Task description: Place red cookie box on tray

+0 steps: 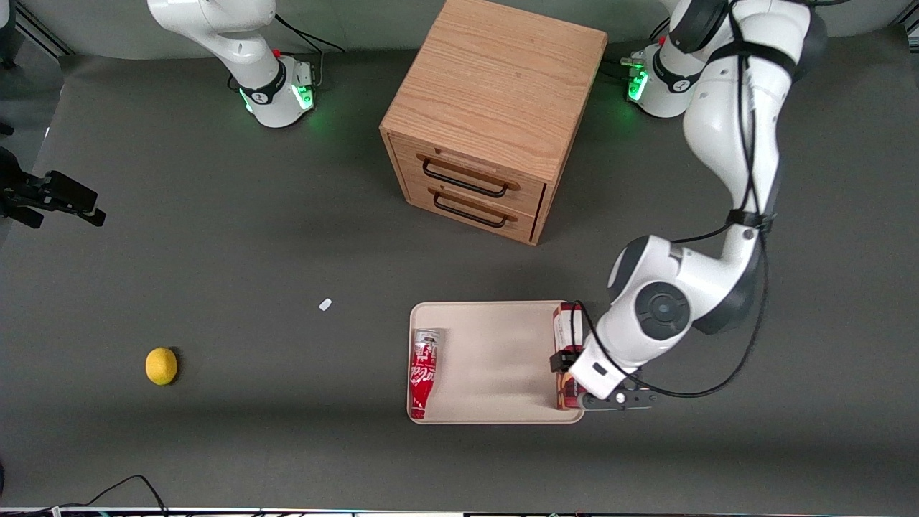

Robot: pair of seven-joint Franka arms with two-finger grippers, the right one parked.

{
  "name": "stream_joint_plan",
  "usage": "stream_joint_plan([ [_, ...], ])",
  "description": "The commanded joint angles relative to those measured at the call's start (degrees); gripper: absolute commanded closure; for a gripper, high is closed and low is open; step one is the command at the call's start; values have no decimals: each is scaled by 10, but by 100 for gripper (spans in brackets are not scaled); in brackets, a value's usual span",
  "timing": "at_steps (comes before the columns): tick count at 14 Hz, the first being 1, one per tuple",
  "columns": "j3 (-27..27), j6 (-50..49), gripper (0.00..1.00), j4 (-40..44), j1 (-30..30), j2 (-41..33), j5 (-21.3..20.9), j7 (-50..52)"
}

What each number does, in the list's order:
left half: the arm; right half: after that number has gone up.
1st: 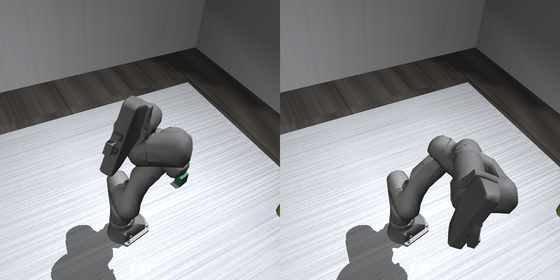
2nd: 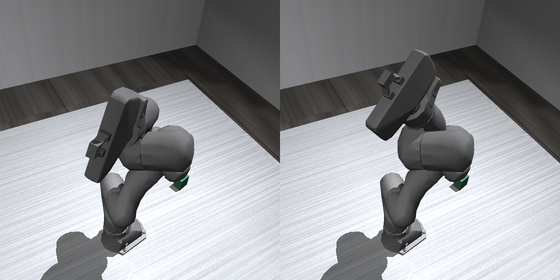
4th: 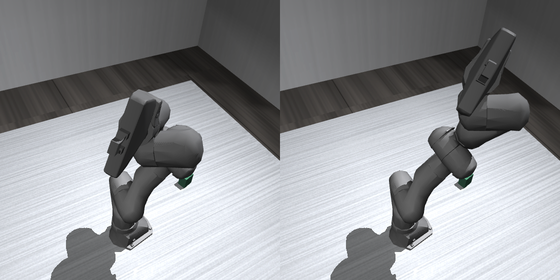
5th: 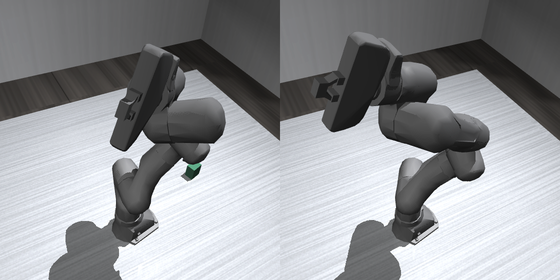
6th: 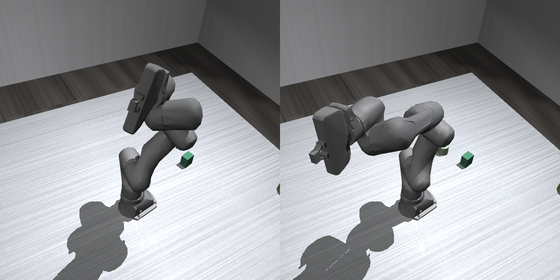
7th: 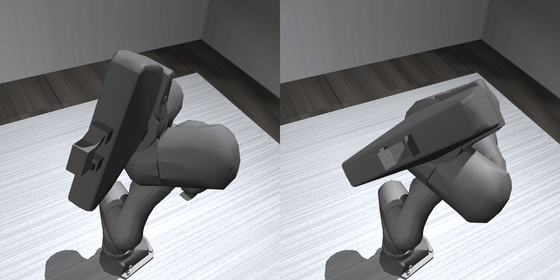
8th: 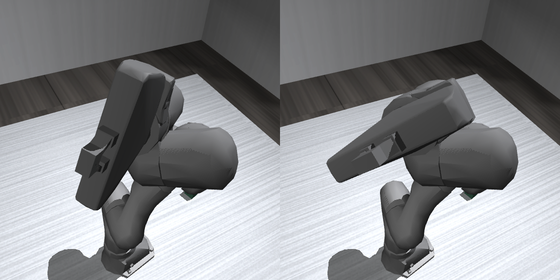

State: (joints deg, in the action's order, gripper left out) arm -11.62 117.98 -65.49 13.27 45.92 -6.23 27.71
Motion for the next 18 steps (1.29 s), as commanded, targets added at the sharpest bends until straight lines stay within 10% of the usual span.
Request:
stream_joint_plan([
  [1, -11, -28, 0, -79, -51, -114, 15, -21],
  [18, -22, -260, 0, -280, -254, -467, 48, -288],
])
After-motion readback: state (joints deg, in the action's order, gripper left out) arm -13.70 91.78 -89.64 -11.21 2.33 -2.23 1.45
